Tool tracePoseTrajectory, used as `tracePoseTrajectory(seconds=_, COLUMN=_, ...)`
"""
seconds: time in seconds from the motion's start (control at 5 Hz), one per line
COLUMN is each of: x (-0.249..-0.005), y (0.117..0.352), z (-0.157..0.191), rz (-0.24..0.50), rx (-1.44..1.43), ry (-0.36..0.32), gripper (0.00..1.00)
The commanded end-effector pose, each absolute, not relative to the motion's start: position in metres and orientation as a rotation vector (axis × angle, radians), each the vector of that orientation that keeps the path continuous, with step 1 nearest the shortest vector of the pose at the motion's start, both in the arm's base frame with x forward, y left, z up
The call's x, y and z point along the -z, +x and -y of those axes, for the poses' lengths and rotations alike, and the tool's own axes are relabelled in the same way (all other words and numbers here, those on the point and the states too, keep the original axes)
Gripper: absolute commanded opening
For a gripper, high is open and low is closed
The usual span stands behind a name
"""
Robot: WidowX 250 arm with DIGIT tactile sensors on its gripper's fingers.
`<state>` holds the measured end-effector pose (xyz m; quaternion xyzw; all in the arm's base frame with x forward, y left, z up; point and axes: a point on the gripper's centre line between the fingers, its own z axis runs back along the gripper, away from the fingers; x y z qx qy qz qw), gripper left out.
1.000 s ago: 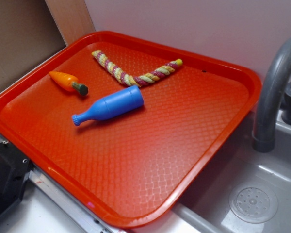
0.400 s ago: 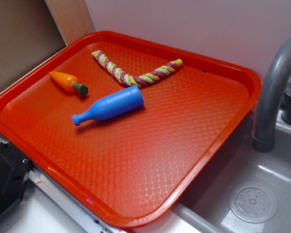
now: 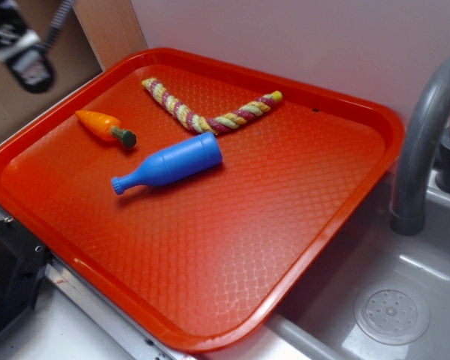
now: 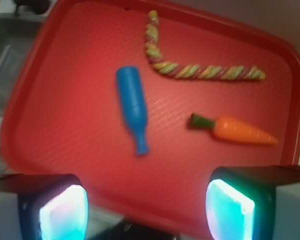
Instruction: Grab the blue bottle.
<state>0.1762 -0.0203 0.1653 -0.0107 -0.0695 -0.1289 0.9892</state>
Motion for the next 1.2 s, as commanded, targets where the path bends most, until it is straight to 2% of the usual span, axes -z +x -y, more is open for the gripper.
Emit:
tracePoseTrajectory(seconds=0.0, x=-0.118, y=0.218, z=0.06, rz=0.066, rx=0.395, ry=0.063, gripper=1.0)
tracePoseTrajectory(seconds=0.6, x=-0.065, y=0.24, z=0.045, rz=-0.044, rx=0.404, ry=0.124, gripper=1.0)
tracePoseTrajectory(seconds=1.0, x=-0.048, y=0.236, z=0.053, rz=-0.077, rx=0.459, ry=0.132, gripper=1.0)
